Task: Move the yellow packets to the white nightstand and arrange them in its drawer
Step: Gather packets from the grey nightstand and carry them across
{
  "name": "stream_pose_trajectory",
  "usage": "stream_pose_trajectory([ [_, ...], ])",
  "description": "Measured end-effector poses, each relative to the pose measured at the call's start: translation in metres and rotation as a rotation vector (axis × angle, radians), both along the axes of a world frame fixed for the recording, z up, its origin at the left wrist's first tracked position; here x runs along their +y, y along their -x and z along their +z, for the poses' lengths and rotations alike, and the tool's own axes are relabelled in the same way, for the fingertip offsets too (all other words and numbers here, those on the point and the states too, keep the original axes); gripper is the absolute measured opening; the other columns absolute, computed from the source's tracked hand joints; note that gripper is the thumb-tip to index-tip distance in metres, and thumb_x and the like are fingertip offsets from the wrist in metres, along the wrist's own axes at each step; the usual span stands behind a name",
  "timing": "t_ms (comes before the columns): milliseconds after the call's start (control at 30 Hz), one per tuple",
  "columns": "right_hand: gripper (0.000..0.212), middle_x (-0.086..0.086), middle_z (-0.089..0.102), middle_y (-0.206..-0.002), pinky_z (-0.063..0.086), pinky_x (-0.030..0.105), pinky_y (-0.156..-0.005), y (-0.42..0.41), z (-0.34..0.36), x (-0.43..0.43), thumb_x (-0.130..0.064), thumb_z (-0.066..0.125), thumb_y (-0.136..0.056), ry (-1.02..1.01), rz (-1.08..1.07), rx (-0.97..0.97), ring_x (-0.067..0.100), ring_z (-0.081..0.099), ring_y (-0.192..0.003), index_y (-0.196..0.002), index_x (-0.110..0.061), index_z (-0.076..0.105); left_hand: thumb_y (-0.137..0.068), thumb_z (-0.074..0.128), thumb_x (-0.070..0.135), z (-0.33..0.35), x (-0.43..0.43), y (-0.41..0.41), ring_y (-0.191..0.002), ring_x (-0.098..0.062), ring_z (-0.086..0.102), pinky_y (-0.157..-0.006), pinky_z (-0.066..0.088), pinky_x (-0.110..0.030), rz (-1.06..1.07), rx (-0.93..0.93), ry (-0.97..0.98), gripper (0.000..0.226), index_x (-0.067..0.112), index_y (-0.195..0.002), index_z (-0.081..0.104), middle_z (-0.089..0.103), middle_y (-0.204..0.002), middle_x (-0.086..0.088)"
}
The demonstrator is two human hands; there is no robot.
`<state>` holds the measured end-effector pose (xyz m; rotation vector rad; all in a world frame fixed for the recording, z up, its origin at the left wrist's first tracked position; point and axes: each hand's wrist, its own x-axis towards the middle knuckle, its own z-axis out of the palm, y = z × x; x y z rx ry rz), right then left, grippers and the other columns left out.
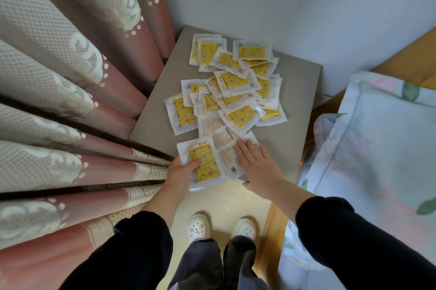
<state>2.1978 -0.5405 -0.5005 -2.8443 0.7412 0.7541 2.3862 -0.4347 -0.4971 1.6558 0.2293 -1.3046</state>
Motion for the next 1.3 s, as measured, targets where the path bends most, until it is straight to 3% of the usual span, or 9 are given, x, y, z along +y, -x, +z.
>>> stream_pose_trajectory([
  [200, 0.096, 0.014, 0.006, -0.159, 0.008, 0.048, -0.117, -0.016, -0.002, 0.009, -0.045, 0.061, -0.086, 0.009, -0.053, -0.024, 0.032, 0.011, -0.146, -0.151, -0.006, 0.001, -0.087, 0.064, -0.001, -0.001, -0.001, -0.005, -0.101, -0.033, 0.065, -0.089, 0.052, -0.055, -0.035, 0.018, 0.013, 0.022, 0.014, -0.104, 0.065, 0.069, -0.107, -0.013],
  [333, 0.075, 0.010, 0.063, -0.108, 0.053, 0.046, -0.085, -0.007, -0.013, 0.018, -0.020, 0.086, -0.045, 0.029, -0.043, -0.102, 0.030, 0.060, -0.097, -0.115, -0.005, 0.063, -0.086, 0.065, -0.002, 0.001, -0.003, -0.004, -0.103, -0.034, 0.066, -0.091, 0.050, -0.057, -0.055, 0.007, 0.013, 0.022, 0.013, -0.102, 0.066, 0.069, -0.109, -0.015],
  [500, 0.048, 0.001, 0.063, -0.077, 0.047, 0.025, -0.051, -0.004, -0.001, 0.017, -0.002, 0.079, -0.041, -0.021, -0.017, -0.216, 0.022, 0.060, -0.067, -0.087, -0.010, 0.068, -0.086, 0.065, -0.002, 0.005, -0.006, -0.002, -0.101, -0.033, 0.066, -0.089, 0.052, -0.054, -0.063, -0.010, 0.007, 0.023, 0.011, -0.104, 0.065, 0.069, -0.108, -0.014],
  [633, 0.044, 0.007, 0.062, -0.102, 0.043, 0.032, -0.063, 0.002, 0.022, -0.004, -0.001, 0.052, -0.083, -0.089, -0.296, -0.167, 0.029, 0.062, -0.091, -0.125, -0.010, 0.042, -0.086, 0.065, -0.002, 0.010, -0.009, -0.001, -0.095, -0.029, 0.067, -0.081, 0.055, -0.045, -0.059, -0.053, 0.016, 0.025, 0.011, -0.107, 0.064, 0.069, -0.102, -0.010],
  [800, 0.010, 0.002, 0.056, -0.083, 0.035, 0.027, -0.062, 0.017, 0.031, -0.032, -0.019, 0.059, -0.089, -0.249, -0.779, -0.369, 0.027, 0.060, -0.084, -0.096, -0.013, 0.055, -0.085, 0.067, 0.000, 0.017, -0.009, -0.005, -0.089, -0.024, 0.068, -0.085, 0.055, -0.043, -0.114, -0.144, 0.006, 0.020, 0.018, -0.095, 0.067, 0.070, -0.098, -0.007],
  [1000, 0.035, 0.007, 0.060, -0.081, 0.043, 0.029, -0.043, -0.012, 0.041, -0.029, 0.013, 0.067, -0.048, 0.028, -0.025, -0.519, 0.027, 0.058, -0.075, -0.077, -0.005, 0.066, -0.086, 0.066, 0.000, 0.018, 0.003, -0.030, -0.087, -0.028, 0.066, -0.085, 0.054, -0.045, 0.003, -0.216, -0.029, 0.018, 0.010, -0.101, 0.065, 0.068, -0.103, -0.013],
  [1100, 0.035, 0.008, 0.064, -0.092, 0.049, 0.032, -0.057, -0.039, 0.038, -0.022, 0.002, 0.046, -0.069, 0.156, 0.203, -0.652, 0.024, 0.046, -0.084, -0.096, -0.004, 0.067, -0.086, 0.064, -0.002, 0.014, 0.012, -0.039, -0.078, -0.023, 0.066, -0.076, 0.055, -0.041, 0.079, -0.192, -0.030, 0.022, 0.007, -0.106, 0.063, 0.067, -0.102, -0.014],
  [1167, 0.041, 0.009, 0.063, -0.105, 0.047, 0.034, -0.065, -0.054, 0.029, -0.021, -0.005, 0.038, -0.079, 0.199, 0.249, -0.580, 0.024, 0.045, -0.086, -0.112, -0.006, 0.063, -0.086, 0.064, -0.003, 0.011, 0.017, -0.043, -0.075, -0.022, 0.065, -0.071, 0.055, -0.038, 0.088, -0.183, -0.034, 0.024, 0.004, -0.109, 0.063, 0.067, -0.100, -0.014],
  [1300, 0.048, 0.008, 0.062, -0.119, 0.045, 0.034, -0.071, -0.063, 0.004, -0.019, -0.023, 0.073, -0.064, 0.216, 0.335, -0.248, 0.025, 0.051, -0.090, -0.111, -0.014, 0.067, -0.085, 0.064, -0.004, 0.003, 0.023, -0.045, -0.076, -0.022, 0.066, -0.073, 0.057, -0.041, 0.096, -0.150, -0.037, 0.021, 0.006, -0.104, 0.065, 0.068, -0.092, -0.010],
])
